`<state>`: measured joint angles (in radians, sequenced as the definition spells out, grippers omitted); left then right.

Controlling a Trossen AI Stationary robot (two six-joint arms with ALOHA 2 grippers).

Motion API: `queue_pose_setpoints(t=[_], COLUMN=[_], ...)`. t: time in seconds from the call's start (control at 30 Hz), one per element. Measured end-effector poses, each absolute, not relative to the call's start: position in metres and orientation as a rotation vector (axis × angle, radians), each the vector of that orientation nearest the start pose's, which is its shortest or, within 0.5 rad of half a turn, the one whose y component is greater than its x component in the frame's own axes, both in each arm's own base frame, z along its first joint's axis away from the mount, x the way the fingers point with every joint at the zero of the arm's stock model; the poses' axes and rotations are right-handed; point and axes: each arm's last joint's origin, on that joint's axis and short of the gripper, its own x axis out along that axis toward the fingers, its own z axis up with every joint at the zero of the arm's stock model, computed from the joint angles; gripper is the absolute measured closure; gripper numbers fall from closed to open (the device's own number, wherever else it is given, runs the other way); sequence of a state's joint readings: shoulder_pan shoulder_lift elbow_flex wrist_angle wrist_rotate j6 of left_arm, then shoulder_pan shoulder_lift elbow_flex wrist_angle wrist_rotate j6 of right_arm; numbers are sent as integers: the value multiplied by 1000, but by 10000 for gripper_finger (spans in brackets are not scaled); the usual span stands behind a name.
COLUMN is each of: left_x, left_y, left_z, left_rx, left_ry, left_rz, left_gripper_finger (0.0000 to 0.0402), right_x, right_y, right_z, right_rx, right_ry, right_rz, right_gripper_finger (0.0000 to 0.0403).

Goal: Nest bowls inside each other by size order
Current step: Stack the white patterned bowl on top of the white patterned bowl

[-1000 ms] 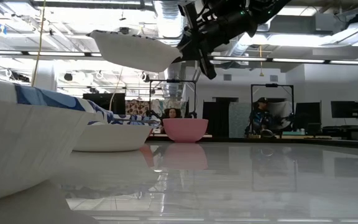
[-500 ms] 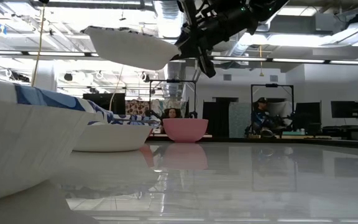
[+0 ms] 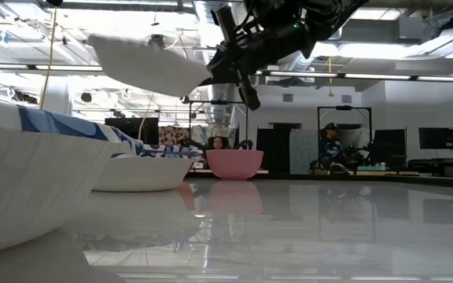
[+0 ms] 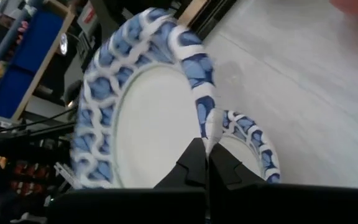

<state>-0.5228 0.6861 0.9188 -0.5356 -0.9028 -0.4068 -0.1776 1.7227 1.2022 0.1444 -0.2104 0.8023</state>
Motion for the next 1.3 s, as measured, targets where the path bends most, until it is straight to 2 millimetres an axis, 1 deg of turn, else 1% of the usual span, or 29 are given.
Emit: queue_pose_setpoints(t=[0.17, 0.37, 0.5, 0.6, 0.73, 0.93, 1.2, 1.3], left_x=[117, 117, 116, 116, 116, 116, 116, 116], left_y=[-41, -41, -40, -40, -40, -40, -40, -40], left_z=[360, 359, 357, 357, 357, 356, 356, 355], left_rx=[-199, -185, -172, -171, -165, -164, -162, -161], left_ry=[151, 157, 169, 169, 176, 181, 184, 184], left_rz=[416, 436, 445, 446, 448, 450, 450, 451], left_gripper_finger=[260, 260, 260, 260, 260, 260, 260, 260], right_x=[386, 386, 389, 396, 405, 408, 407, 408], right_y=[-59, -51, -47, -44, -40, -38, -44, -44], right_z=[257, 252, 242, 236, 218, 212, 209, 202], right_rx=[878, 831, 824, 820, 840, 854, 838, 833], right_ry=[400, 447, 484, 469, 488, 496, 509, 529], right_rz=[-113, -123, -143, -126, -116, -105, -134, -140], right_gripper_finger=[394, 394, 394, 394, 394, 394, 394, 394])
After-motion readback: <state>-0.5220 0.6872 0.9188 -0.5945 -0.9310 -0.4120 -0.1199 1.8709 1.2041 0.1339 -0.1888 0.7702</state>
